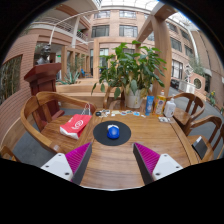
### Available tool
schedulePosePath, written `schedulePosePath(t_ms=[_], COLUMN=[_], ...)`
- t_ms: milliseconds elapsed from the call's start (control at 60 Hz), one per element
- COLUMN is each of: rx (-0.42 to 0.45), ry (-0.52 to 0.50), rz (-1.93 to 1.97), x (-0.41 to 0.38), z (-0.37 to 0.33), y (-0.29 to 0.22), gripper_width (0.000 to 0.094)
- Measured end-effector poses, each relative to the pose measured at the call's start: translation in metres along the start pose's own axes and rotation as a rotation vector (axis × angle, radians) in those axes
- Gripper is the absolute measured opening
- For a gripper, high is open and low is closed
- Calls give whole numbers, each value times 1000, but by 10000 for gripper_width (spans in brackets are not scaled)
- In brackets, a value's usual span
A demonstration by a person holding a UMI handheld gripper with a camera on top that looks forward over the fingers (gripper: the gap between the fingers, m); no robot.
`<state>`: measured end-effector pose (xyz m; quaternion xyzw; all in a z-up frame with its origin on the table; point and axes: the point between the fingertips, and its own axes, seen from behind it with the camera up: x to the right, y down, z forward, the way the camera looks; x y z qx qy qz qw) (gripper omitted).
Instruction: Arrange mouse
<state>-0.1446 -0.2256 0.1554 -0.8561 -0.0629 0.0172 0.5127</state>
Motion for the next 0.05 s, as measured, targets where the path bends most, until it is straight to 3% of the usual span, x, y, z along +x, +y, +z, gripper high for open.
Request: schedulePosePath(t_ms=[50], rx=[-2], ry=[-6], rz=[1], x=[-2], z=[1], y=[0], gripper_width=[854])
